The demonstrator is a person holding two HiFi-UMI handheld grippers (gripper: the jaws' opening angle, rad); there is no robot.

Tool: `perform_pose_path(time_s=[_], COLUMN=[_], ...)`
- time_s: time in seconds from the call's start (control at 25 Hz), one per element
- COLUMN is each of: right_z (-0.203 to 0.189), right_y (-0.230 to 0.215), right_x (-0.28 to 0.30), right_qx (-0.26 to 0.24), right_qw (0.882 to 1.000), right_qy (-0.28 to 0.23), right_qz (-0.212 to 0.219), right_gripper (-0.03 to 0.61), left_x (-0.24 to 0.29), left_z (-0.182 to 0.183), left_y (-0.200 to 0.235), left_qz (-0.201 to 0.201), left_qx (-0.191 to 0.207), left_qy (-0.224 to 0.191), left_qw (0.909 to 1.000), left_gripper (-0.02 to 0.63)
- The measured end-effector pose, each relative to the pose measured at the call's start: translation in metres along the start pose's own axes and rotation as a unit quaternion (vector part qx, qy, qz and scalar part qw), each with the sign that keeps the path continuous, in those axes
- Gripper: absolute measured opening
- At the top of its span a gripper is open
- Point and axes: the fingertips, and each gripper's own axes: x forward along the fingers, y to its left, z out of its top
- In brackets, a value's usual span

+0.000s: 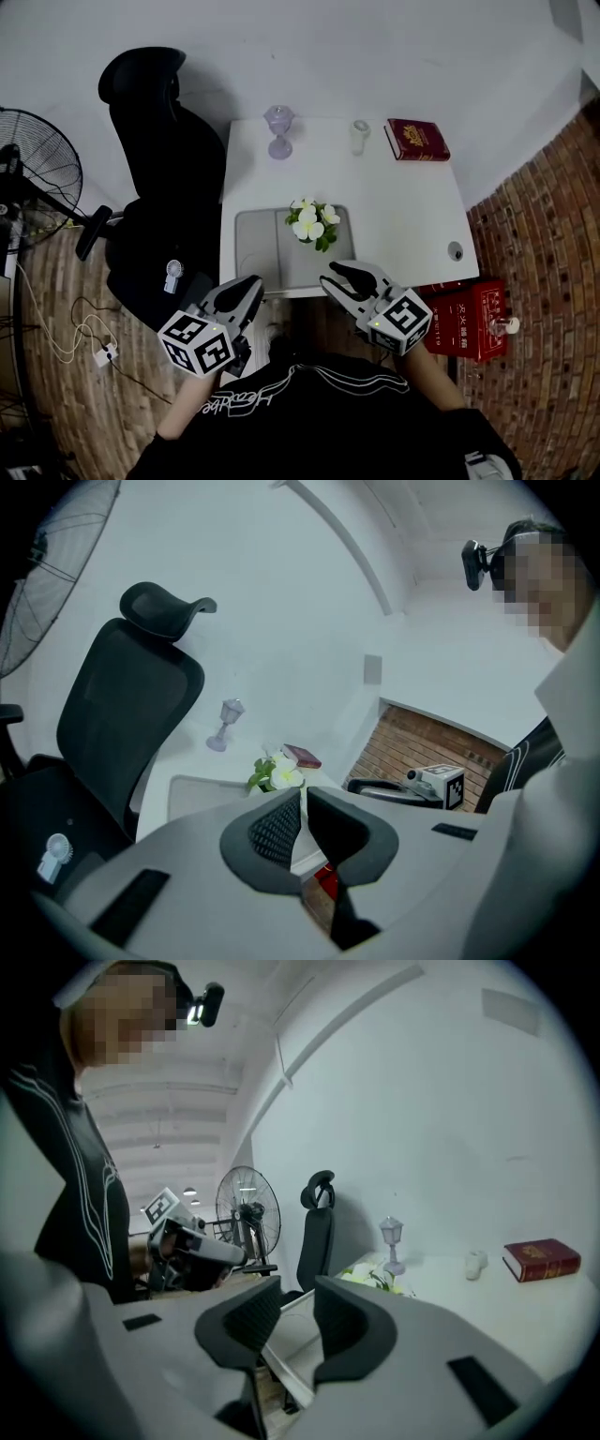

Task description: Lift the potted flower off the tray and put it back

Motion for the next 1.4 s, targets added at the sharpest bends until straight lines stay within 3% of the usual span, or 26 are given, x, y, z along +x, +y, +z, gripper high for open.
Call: perform_pose_path(time_s=[0.12, 0.56, 0.76, 1.4], right_z=[0.015, 0.023, 0.017, -0.003], right_y=[0.015, 0.055, 0.057, 0.062], right_x=[-0.015, -0.051, -0.06, -0.064], right_qx=[0.033, 0.083, 0.108, 0.12], right_qw=[0.998, 0.988, 0.985, 0.986], right_qy=[-0.038, -0.076, -0.085, -0.066], right_qz=[0.024, 0.104, 0.104, 0.096], right_gripper=[0.0, 0.0, 0.0, 0.0], left_x=[0.0, -0.011, -0.013, -0.012], left_z=[0.002, -0.003, -0.011, -0.025], left_y=[-0.02, -0.073, -0.082, -0.076], left_qz=[-0.022, -0.097, -0.104, -0.105], left_qx=[0.013, 0.03, 0.026, 0.004], left_qy=[-0.002, -0.01, -0.007, -0.002], left_qw=[0.9997, 0.9947, 0.9942, 0.9945], left_gripper=[0.046, 0.046, 0.046, 0.046])
